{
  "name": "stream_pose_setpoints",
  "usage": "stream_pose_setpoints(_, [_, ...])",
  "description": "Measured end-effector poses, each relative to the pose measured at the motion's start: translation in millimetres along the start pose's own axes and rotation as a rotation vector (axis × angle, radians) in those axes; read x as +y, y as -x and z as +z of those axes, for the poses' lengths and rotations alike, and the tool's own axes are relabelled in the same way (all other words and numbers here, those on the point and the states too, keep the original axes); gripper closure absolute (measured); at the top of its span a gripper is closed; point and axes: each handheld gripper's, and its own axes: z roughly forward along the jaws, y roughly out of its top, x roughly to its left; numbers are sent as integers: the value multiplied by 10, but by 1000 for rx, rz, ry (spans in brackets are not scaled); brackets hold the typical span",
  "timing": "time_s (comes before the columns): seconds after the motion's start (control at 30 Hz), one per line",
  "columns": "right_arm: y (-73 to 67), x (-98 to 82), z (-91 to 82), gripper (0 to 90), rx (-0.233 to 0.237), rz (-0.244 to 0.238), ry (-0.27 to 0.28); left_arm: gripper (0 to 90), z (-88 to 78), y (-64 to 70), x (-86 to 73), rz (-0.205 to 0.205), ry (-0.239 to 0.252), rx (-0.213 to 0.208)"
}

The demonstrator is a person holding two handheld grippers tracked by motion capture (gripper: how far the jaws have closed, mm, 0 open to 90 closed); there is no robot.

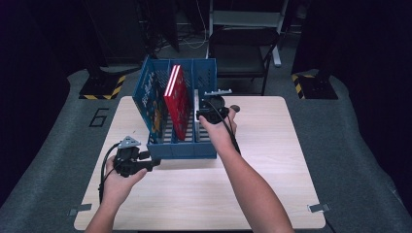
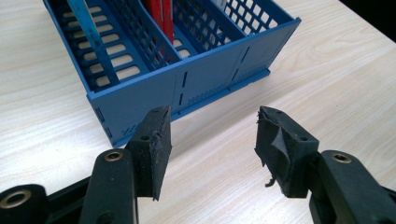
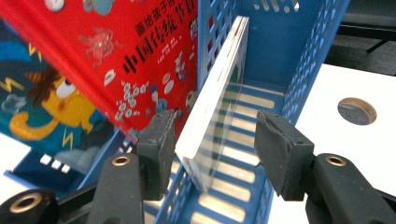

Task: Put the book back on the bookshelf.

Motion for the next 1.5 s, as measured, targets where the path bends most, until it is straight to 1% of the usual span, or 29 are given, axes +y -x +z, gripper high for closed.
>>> stream_pose_setpoints(0.03, [9, -11, -23, 473, 2, -2, -3, 450, 4, -2, 0, 2, -11, -5])
stream_pose_setpoints(0.07, [19, -22, -42, 470, 10, -4, -2, 450, 18, 5, -4, 3, -4, 1])
stream_pose_setpoints(0.1, [32, -37, -64, 469, 17, -13, 1, 449, 15, 7, -1, 4, -17, -7])
stream_pose_setpoints(0.13, [45, -49, -83, 469, 21, -28, 0, 448, 17, 7, 2, 9, -20, -8])
stream_pose_setpoints(0.2, [53, -74, -123, 468, 37, -21, 1, 447, 19, 10, 4, 12, -20, -7])
stream_pose_setpoints(0.27, [75, -103, -159, 468, 50, -34, -7, 446, 21, 8, 1, 7, -22, -2])
stream_pose_setpoints(0.3, [81, -119, -174, 468, 53, -37, -2, 446, 25, 1, -3, 7, -21, -3])
stream_pose_setpoints(0.33, [95, -137, -191, 468, 60, -56, -4, 445, 25, -6, -7, 4, -23, -1])
stream_pose_setpoints(0.4, [108, -184, -223, 469, 53, -91, -9, 444, 31, -9, -14, -2, -14, 10])
stream_pose_setpoints(0.43, [107, -206, -229, 468, 45, -89, -9, 443, 30, -19, -14, 2, -16, 8])
stream_pose_setpoints(0.47, [127, -229, -242, 468, 46, -101, -12, 443, 19, -25, -11, 5, -27, 3])
stream_pose_setpoints(0.57, [213, -305, -308, 468, 68, -98, -8, 443, 16, -20, -18, -6, -18, 8])
stream_pose_setpoints(0.6, [245, -334, -336, 468, 76, -101, -6, 443, 10, -25, -16, -3, -23, 5])
stream_pose_setpoints(0.67, [286, -376, -381, 468, 78, -99, -1, 443, 8, -29, -17, 0, -24, 6])
stream_pose_setpoints(0.77, [365, -447, -469, 466, 97, -77, 11, 443, 8, -28, -20, -1, -25, 7])
stream_pose_setpoints(0.87, [446, -535, -571, 466, 110, -70, 23, 443, 7, -30, -22, -5, -25, 10])
stream_pose_setpoints(0.9, [478, -572, -600, 464, 112, -81, 28, 443, 7, -33, -23, -5, -27, 9])
stream_pose_setpoints(0.97, [521, -653, -652, 464, 115, -85, 23, 443, 17, -37, -28, -4, -22, 18])
stream_pose_setpoints(1.03, [560, -755, -707, 464, 110, -97, 22, 443, 12, -37, -27, -9, -32, 12])
stream_pose_setpoints(1.1, [584, -835, -748, 461, 108, -97, 22, 443, 14, -39, -27, -5, -26, 18])
stream_pose_setpoints(1.17, [617, -921, -778, 460, 116, -94, 22, 443, 14, -36, -27, -9, -21, 23])
stream_pose_setpoints(1.2, [624, -964, -794, 460, 118, -83, 19, 442, 13, -35, -27, -9, -20, 23])
stream_pose_setpoints(1.3, [656, -1082, -830, 460, 116, -97, 18, 443, 21, -29, -33, -8, -13, 24])
stream_pose_setpoints(1.33, [658, -1106, -842, 460, 114, -92, 13, 443, 15, -34, -29, -5, -25, 16])
stream_pose_setpoints(1.37, [670, -1141, -855, 460, 108, -92, 20, 443, 16, -30, -30, -6, -27, 15])
stream_pose_setpoints(1.4, [682, -1178, -867, 460, 110, -79, 26, 443, 17, -29, -30, -7, -26, 13])
stream_pose_setpoints(1.47, [717, -1262, -878, 460, 112, -67, 38, 443, 16, -32, -32, -6, -25, 18])
stream_pose_setpoints(1.5, [724, -1306, -880, 460, 110, -67, 33, 443, 16, -33, -33, -6, -25, 19])
